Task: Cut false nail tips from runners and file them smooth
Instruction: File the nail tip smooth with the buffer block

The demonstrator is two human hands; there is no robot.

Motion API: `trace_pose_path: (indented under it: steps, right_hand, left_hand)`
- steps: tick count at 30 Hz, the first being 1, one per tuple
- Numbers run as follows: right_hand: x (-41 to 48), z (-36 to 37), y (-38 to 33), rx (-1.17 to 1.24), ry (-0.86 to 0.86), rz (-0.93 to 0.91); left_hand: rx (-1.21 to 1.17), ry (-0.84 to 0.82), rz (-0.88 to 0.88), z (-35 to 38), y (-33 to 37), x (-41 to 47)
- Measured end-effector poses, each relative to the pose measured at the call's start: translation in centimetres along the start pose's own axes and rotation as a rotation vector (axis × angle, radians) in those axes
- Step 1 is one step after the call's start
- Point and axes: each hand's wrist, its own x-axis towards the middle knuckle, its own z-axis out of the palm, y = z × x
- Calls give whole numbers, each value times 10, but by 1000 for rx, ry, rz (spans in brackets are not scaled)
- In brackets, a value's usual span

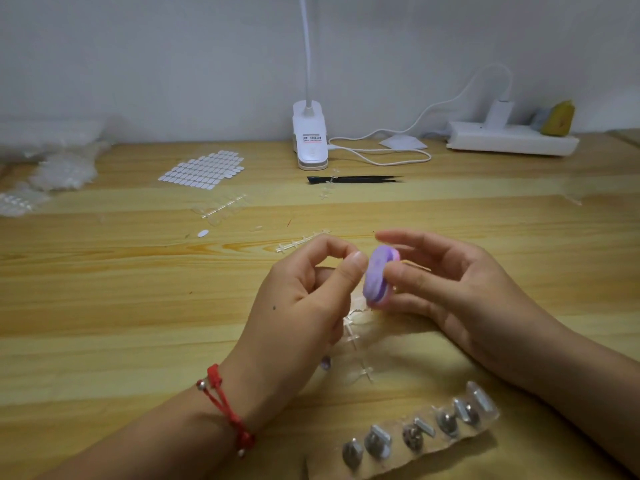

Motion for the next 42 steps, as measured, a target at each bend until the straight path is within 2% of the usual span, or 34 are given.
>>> trace_pose_path:
  steps: [2,5,9,12,16,20,23,26,30,33,37,40,42]
  right_hand:
    - [-1,3,0,-65,-40,4]
    - [0,2,-1,42,28,-7]
    - [0,3,-1,12,-9,-1]
    - [1,1,-2,106,44,-3]
    - [0,3,0,-33,-1,-19]
    - [1,-1,0,65,40,-8]
    - [0,1,1,-57,-11,-14]
    - [2,-1,2,46,42,-21]
    - [0,0,3,-46,-7,-35]
    - [0,0,2,5,33,-23]
    - [0,2,1,-34,-14,-24]
    - [1,0,0,85,41,-17]
    - [0,2,0,14,4,-18]
  left_hand:
    - [-8,-1,-1,-1,-1,1]
    - [-6,0,0,-1,-2,1]
    - [3,7,8,-1,-1,1]
    - [7,16,-6,-1,0,0]
    - [-21,19,-15,0,-2,2]
    - [12,-8,-13,0,-2,1]
    - [3,-10,-4,0,0,1]
    - [5,-14,-5,1,1,0]
    - [4,-6,2,0,1,0]
    - [5,-3,1,0,1,0]
    - [15,1,11,0,0,0]
    - [18,3,7,0,0,0]
    - [28,18,18,0,1,0]
